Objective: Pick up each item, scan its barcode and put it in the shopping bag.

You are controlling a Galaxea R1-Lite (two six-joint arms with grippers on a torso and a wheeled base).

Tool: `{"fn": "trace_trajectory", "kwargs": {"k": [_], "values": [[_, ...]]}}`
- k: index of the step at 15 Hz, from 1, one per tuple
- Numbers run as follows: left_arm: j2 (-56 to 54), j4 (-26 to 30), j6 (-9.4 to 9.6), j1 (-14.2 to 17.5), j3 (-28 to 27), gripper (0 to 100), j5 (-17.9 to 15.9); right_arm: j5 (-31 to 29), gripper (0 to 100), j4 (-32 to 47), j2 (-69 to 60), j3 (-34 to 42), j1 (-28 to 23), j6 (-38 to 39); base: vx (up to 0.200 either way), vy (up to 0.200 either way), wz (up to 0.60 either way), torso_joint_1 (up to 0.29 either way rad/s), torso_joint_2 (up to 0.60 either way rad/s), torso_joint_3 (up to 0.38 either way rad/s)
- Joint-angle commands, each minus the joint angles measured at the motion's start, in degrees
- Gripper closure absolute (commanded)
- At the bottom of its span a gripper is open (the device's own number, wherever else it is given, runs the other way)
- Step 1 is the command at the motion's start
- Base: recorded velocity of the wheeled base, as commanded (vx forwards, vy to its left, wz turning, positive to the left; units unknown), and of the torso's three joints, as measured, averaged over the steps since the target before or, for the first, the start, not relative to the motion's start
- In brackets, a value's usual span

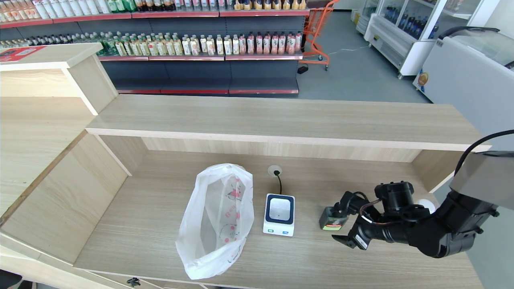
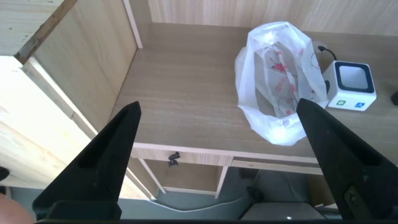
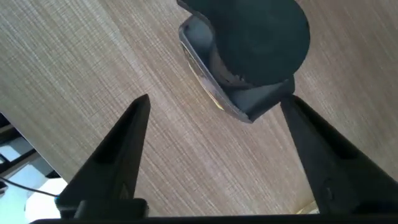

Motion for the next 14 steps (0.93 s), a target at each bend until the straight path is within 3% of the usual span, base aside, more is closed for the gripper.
{"fn": "trace_trajectory", "kwargs": {"k": [1, 5, 12, 13, 14], "values": [[0.0, 0.0, -0.01, 0.0, 0.0, 0, 0.0, 0.1, 100, 0.0, 1.8, -1.3, 0.6, 0.1, 0.000, 0.000, 0.00, 0.000, 0.00, 0.000], [0.0, 0.0, -0.01, 0.0, 0.0, 0, 0.0, 0.1, 100, -0.9, 3.0, -3.6, 1.2, 0.1, 0.000, 0.000, 0.00, 0.000, 0.00, 0.000], [0.0, 0.0, -0.01, 0.0, 0.0, 0, 0.0, -0.6, 100, -1.7, 0.0, -1.0, 0.9, 1.4, 0.000, 0.000, 0.00, 0.000, 0.00, 0.000], [0.0, 0.0, -0.01, 0.0, 0.0, 0, 0.0, -0.7, 0, -1.7, -0.3, -0.8, 0.8, 1.3, 0.000, 0.000, 0.00, 0.000, 0.00, 0.000], [0.0, 0.0, -0.01, 0.0, 0.0, 0, 0.0, -1.3, 0, -1.7, -0.4, -1.0, 0.7, 1.4, 0.000, 0.000, 0.00, 0.000, 0.00, 0.000]]}}
